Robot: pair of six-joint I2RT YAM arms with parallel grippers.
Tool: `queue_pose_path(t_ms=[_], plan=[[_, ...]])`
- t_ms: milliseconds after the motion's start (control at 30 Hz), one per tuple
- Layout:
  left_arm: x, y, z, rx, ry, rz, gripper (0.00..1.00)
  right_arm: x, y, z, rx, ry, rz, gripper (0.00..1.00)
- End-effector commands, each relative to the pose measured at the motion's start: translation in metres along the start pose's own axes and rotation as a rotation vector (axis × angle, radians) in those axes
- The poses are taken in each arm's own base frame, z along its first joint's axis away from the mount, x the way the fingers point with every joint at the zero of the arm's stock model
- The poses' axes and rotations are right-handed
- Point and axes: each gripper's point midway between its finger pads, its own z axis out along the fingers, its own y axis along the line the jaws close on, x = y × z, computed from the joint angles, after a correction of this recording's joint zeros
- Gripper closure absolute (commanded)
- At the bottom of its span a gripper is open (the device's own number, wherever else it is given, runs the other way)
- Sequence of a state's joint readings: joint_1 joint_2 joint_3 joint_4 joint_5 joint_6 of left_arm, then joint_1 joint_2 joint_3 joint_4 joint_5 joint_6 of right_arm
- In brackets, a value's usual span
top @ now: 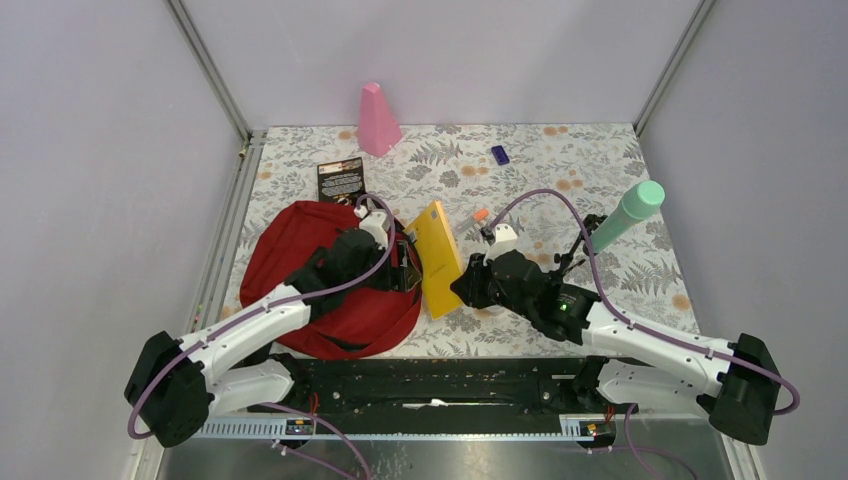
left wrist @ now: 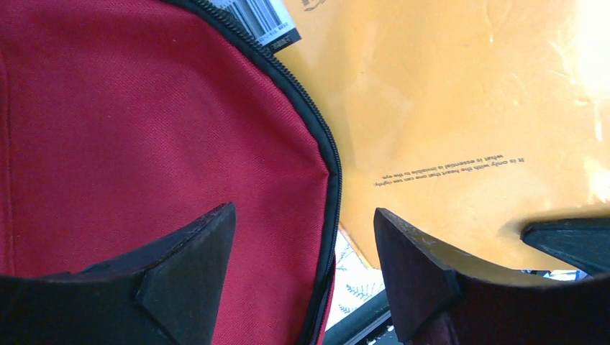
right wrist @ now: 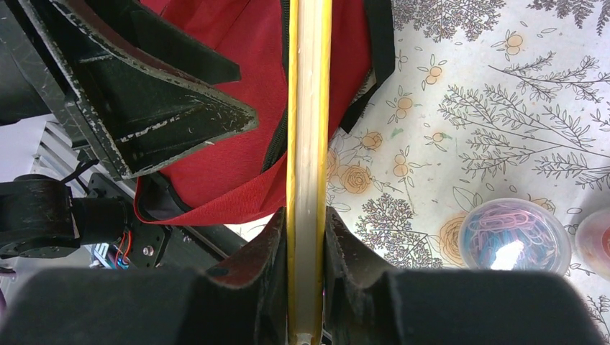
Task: Pack the student bag
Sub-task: Place the book in the student bag.
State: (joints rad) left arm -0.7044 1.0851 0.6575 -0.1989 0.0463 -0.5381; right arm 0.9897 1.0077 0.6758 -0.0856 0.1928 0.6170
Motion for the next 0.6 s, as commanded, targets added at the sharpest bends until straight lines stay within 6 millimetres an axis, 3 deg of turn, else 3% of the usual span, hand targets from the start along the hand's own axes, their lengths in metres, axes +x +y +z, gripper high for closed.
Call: queue_pose_path(t_ms=[0, 233, 300, 367, 567], plan=[[-0.012, -0.016, 0.004, 0.066, -0.066, -0.006, 0.28, -0.051, 0.032, -0.007, -0.090, -0.149, 0.054, 1.00], [-0.001, -0.014, 0.012, 0.018, -0.036, 0.030, 0.29, -0.052, 0.032, -0.007, -0.090, -0.153, 0.065, 1.00], [0.000, -0.010, 0.013, -0.013, -0.035, 0.045, 0.34, -0.052, 0.032, -0.008, -0.089, -0.154, 0.068, 1.00], [0.005, -0.011, 0.016, -0.018, -0.018, 0.064, 0.48, -0.051, 0.032, -0.007, -0.089, -0.151, 0.068, 1.00], [0.019, -0.008, 0.026, -0.084, 0.031, 0.110, 0.48, -0.051, 0.033, -0.007, -0.092, -0.148, 0.070, 1.00]])
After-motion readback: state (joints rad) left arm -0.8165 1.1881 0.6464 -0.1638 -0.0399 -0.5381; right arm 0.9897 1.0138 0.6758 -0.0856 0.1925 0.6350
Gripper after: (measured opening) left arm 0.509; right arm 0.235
